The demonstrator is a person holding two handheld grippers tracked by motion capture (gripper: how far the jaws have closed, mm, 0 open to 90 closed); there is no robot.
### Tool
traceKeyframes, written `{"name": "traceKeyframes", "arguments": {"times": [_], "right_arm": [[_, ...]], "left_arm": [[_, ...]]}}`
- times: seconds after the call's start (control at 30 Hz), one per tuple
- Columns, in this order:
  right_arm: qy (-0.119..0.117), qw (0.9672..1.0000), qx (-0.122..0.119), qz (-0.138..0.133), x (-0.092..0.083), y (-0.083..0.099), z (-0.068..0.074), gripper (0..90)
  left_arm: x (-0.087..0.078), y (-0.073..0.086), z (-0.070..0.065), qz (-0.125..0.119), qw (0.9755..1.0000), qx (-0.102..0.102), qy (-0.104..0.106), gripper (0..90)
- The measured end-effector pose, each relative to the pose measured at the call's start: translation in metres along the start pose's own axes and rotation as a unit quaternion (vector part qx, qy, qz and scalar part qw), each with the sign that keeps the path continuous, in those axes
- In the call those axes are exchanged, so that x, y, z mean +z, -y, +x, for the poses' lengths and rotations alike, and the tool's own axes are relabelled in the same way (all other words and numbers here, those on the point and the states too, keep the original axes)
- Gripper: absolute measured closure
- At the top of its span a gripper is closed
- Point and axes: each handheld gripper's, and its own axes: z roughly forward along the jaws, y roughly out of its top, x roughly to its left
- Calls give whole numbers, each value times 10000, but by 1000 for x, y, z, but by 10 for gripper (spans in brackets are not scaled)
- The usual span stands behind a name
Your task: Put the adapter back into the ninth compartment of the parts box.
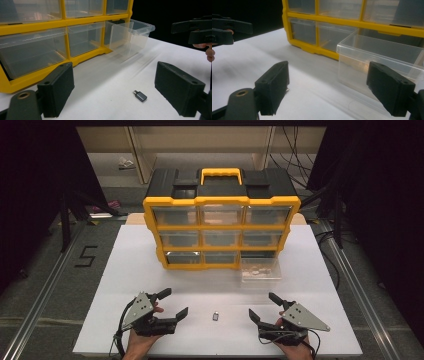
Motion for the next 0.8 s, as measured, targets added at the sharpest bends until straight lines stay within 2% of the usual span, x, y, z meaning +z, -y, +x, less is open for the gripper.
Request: {"name": "traceKeyframes", "arguments": {"times": [0.47, 0.8], "right_arm": [[-47, 10000, -22, 61, 2, 0, 2, 195], [-103, 9997, -111, 172, 6, -1, 5, 203]], "left_arm": [[0, 0, 0, -3, 10000, -23, 15, 159], [0, 0, -1, -16, 10000, 41, -15, 159]]}}
